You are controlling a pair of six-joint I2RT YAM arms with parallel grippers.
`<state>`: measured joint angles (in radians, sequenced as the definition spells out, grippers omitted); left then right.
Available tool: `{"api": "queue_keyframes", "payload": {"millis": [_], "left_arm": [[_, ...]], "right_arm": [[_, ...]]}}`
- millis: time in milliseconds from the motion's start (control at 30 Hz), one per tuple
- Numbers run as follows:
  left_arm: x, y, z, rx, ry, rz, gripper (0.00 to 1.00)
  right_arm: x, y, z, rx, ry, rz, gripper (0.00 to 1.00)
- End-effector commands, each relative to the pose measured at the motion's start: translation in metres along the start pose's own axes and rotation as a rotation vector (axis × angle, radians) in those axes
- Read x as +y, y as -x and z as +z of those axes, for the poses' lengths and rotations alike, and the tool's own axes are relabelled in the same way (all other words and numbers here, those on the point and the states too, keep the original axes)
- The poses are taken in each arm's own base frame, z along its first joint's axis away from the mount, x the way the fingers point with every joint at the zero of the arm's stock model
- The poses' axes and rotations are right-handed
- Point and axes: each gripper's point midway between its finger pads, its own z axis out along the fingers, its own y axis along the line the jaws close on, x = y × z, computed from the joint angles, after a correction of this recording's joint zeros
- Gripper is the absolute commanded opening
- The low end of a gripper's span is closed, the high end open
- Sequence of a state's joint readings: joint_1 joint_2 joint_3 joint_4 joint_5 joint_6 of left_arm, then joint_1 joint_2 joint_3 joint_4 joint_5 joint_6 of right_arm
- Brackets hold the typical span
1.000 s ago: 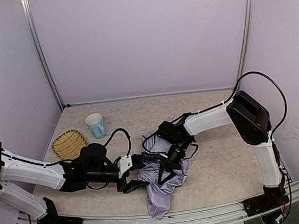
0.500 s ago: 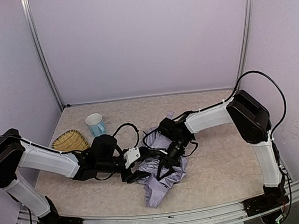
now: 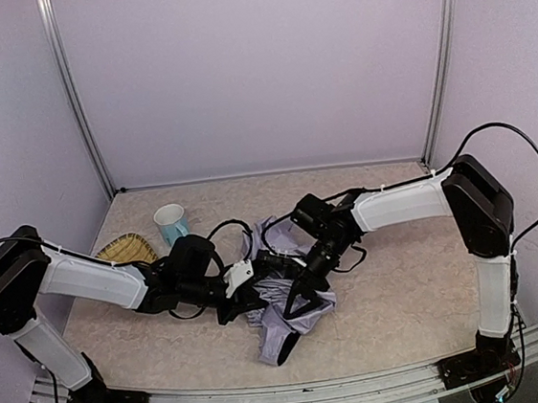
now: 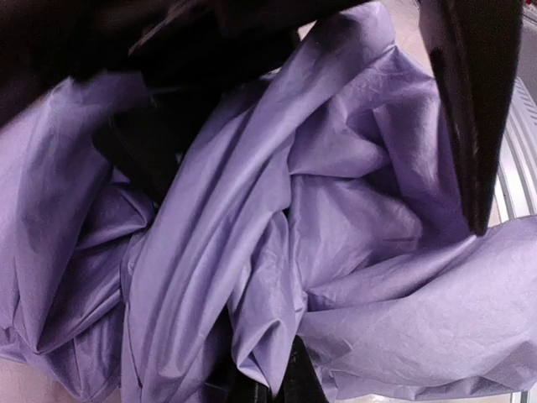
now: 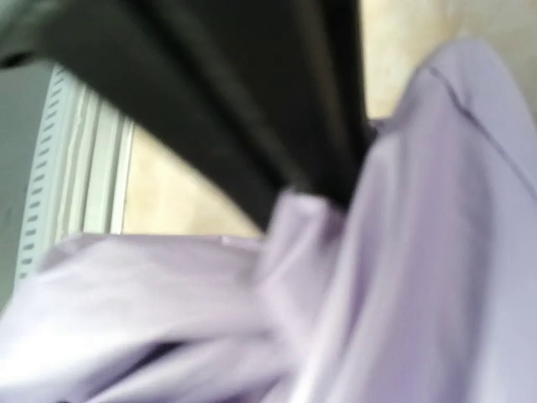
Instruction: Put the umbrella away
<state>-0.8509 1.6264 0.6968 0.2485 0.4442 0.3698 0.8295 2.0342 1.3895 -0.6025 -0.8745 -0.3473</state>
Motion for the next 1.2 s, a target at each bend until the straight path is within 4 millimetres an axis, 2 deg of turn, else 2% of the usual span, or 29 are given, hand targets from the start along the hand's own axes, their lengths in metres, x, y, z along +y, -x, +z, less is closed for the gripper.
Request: {"api": "queue_keyframes", "payload": {"millis": [0, 200, 300, 367, 533, 600, 667, 733, 800, 867, 933, 1033, 1133, 1167], "left_arm": [[-0.007, -0.025, -0.001, 0.062, -0.061, -0.13, 0.0], [-0.009, -0.033, -0.001, 0.074, -0.094, -0.191, 0.0], [-0.003, -0.035, -0.001, 0.071, -0.096, -0.236, 0.0], [0.0, -0.036, 0.0, 0.071, -0.101, -0.265, 0.0], [0.006, -0.037, 0.003, 0.064, -0.151, -0.336, 0.0], [0.007, -0.039, 0.004, 0.076, -0.162, -0.352, 0.0], [0.007, -0.039, 0.005, 0.08, -0.169, -0.356, 0.0], [0.008, -0.04, 0.006, 0.083, -0.17, -0.359, 0.0], [0.008, -0.039, 0.006, 0.08, -0.171, -0.359, 0.0], [0.008, -0.04, 0.005, 0.083, -0.171, -0.359, 0.0], [0.008, -0.041, 0.005, 0.088, -0.17, -0.363, 0.0], [0.007, -0.043, 0.005, 0.092, -0.171, -0.366, 0.0], [0.008, -0.044, 0.005, 0.092, -0.173, -0.368, 0.0], [0.008, -0.045, 0.005, 0.093, -0.173, -0.369, 0.0]], "right_arm": [[0.009, 0.02, -0.031, -0.076, -0.114, -0.048, 1.0], [-0.005, 0.032, -0.078, -0.147, -0.335, -0.051, 1.0], [0.0, 0.043, -0.096, -0.195, -0.426, -0.063, 1.0], [0.008, 0.044, -0.1, -0.208, -0.483, -0.093, 0.99], [0.05, 0.028, -0.069, -0.199, -0.557, -0.318, 0.97], [0.065, 0.028, -0.054, -0.209, -0.564, -0.379, 0.96], [0.079, 0.038, -0.039, -0.256, -0.551, -0.425, 0.95], [0.084, 0.04, -0.022, -0.249, -0.557, -0.463, 0.95], [0.076, 0.04, -0.008, -0.219, -0.579, -0.462, 0.9], [0.063, 0.036, 0.003, -0.184, -0.589, -0.444, 0.82], [0.058, 0.035, 0.007, -0.165, -0.597, -0.438, 0.66], [0.056, 0.034, 0.001, -0.154, -0.626, -0.441, 0.31], [0.055, 0.028, -0.011, -0.142, -0.662, -0.443, 0.13], [0.054, 0.027, -0.014, -0.139, -0.671, -0.435, 0.03]]}}
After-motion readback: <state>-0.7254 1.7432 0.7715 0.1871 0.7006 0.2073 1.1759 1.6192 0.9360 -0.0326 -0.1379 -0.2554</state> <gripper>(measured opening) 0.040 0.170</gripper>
